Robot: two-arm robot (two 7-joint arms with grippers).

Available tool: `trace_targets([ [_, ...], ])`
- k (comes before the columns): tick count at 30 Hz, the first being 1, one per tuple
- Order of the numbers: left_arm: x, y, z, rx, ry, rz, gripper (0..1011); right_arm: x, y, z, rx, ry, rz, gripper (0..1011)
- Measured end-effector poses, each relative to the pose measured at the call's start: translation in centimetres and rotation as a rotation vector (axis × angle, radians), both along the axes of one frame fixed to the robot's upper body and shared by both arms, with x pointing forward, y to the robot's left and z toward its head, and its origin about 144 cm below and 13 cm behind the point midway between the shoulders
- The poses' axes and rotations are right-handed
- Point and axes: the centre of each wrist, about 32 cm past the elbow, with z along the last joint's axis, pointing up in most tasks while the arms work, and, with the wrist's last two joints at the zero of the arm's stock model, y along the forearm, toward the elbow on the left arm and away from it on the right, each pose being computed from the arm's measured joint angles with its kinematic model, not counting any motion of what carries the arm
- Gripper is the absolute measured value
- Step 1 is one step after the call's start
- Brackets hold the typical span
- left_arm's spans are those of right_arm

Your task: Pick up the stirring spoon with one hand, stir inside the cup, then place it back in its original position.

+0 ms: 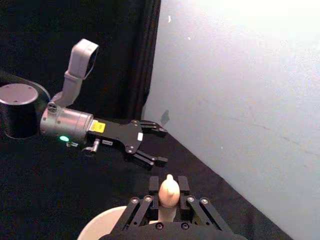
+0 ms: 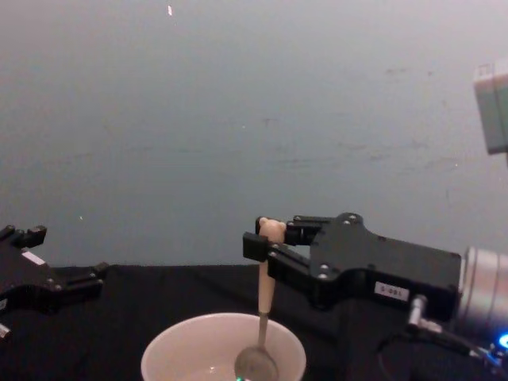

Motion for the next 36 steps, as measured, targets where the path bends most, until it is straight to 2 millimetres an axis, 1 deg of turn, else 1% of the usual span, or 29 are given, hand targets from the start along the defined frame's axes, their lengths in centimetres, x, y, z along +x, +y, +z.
trace_targets([
  [8, 0.0, 0.0, 0.0, 0.0, 0.0, 0.0, 1001, -1.2, -0.1, 0.0, 0.003, 0.01, 0.043, 214],
  [16, 0.0, 0.0, 0.0, 0.0, 0.0, 0.0, 1001, -1.7, 0.7, -0.1, 0.004, 0.02, 0.091, 214],
  [20, 0.0, 0.0, 0.0, 0.0, 0.0, 0.0, 1001, -1.5, 1.3, -0.2, 0.009, 0.022, 0.1, 214],
  [27, 0.0, 0.0, 0.0, 0.0, 0.0, 0.0, 1001, -0.3, 2.4, -0.2, 0.019, 0.013, 0.084, 214],
  [33, 0.0, 0.0, 0.0, 0.0, 0.0, 0.0, 1001, 0.5, 2.5, -0.2, 0.017, 0.003, 0.052, 214],
  [36, 0.0, 0.0, 0.0, 0.0, 0.0, 0.0, 1002, 0.8, 2.1, -0.2, 0.016, -0.001, 0.029, 214],
])
